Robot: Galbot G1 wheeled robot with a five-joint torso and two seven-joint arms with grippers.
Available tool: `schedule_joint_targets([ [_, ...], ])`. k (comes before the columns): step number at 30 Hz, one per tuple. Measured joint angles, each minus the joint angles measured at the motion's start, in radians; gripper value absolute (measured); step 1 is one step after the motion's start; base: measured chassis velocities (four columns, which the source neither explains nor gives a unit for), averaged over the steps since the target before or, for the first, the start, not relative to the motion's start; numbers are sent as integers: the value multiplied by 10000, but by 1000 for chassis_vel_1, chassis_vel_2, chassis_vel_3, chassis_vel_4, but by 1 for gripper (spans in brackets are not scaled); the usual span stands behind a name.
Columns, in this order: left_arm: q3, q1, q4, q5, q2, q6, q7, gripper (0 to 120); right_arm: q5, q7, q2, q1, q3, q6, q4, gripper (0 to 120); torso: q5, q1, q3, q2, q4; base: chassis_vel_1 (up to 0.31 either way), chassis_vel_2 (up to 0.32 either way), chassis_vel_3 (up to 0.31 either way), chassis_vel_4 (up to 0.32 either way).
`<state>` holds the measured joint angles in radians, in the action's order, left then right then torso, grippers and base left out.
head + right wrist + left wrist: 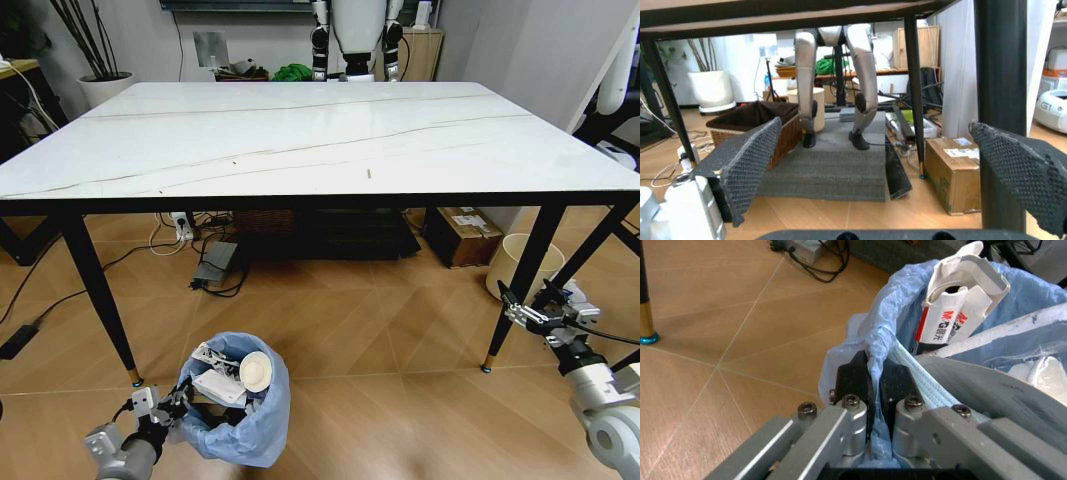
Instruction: Pick up the trash bin and place the trash from the table into it.
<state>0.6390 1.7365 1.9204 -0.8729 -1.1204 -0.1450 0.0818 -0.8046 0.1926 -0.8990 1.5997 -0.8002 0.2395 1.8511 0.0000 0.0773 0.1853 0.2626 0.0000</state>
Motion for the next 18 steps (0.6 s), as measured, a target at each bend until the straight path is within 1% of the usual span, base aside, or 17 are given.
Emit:
schedule_joint_targets([
  [11,-228,-377,-383,72,-6,-18,-36,0,0,0,0,0,0,0,0,100,0,-125,-350,-476,0,0,0,0,0],
  [14,-228,-380,-406,91,-11,-17,-43,0,0,0,0,-1,0,0,0,100,0,-150,-410,-560,0,0,0,0,0],
  [18,-175,-346,-407,115,-7,-4,-55,0,0,0,0,0,0,0,0,100,0,-188,-571,-760,0,0,0,0,0],
])
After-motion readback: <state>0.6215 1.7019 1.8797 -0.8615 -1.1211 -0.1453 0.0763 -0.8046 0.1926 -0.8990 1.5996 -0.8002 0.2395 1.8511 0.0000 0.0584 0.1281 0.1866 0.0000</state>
